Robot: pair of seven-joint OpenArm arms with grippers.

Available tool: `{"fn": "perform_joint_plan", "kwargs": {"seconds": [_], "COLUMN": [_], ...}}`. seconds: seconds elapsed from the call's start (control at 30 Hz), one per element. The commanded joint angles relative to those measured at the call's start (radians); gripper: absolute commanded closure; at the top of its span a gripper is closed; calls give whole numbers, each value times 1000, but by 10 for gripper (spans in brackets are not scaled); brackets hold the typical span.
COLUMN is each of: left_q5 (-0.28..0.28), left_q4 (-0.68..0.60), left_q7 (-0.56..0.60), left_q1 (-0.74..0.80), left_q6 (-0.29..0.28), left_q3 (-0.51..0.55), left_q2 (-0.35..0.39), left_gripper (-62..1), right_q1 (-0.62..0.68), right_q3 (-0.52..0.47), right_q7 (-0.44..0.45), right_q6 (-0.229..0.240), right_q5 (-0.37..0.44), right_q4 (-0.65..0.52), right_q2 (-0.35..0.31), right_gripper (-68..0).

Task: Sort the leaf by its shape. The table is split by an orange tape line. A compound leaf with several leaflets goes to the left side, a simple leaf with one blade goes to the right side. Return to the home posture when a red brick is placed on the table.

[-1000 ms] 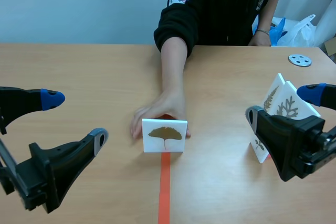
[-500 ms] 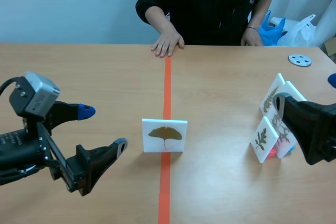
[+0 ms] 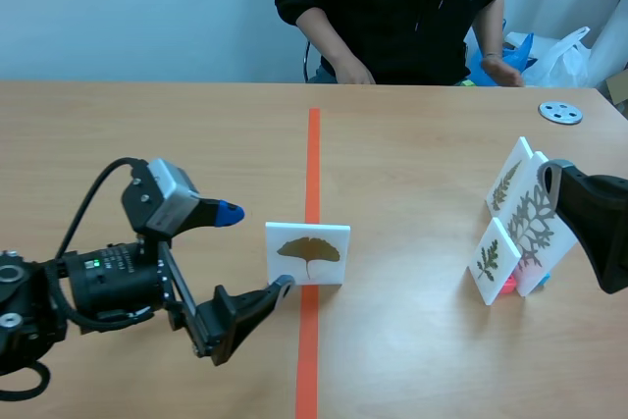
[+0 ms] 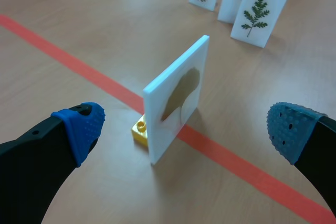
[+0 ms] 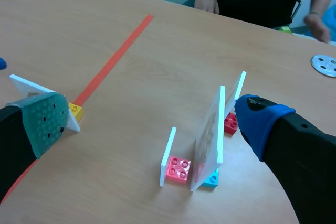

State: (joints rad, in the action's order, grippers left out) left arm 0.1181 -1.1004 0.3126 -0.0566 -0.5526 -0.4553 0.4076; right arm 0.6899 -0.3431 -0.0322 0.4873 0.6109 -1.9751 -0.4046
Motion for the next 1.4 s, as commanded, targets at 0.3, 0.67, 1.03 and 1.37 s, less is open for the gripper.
{"fn": "perform_joint_plan", "kwargs": {"seconds": [0.3,0.67,1.03,1.37], "left_q5": [-64,-114,-138,-138], "left_q4": [209,354,410,412], "left_q7": [107,181,188,193], "left_q1": [-185,-249,-259,-259], "left_q6": [24,94,151,151], "left_q3": [-122,-223,-258,-258], "left_q2": [-88,-147,-166,-165], "left_gripper": [-623,-623,-567,-329], "right_q1": [-17,-17,-17,-17], "right_q3": [-12,-12,-12,-12], "right_q7": [11,11,11,11], "right_q6": [0,0,0,0], "right_q5": [11,11,29,30], "right_q4": [-16,-16,-16,-16], "right_q2": [0,0,0,0], "right_gripper": [-679,-679,-679,-679]}}
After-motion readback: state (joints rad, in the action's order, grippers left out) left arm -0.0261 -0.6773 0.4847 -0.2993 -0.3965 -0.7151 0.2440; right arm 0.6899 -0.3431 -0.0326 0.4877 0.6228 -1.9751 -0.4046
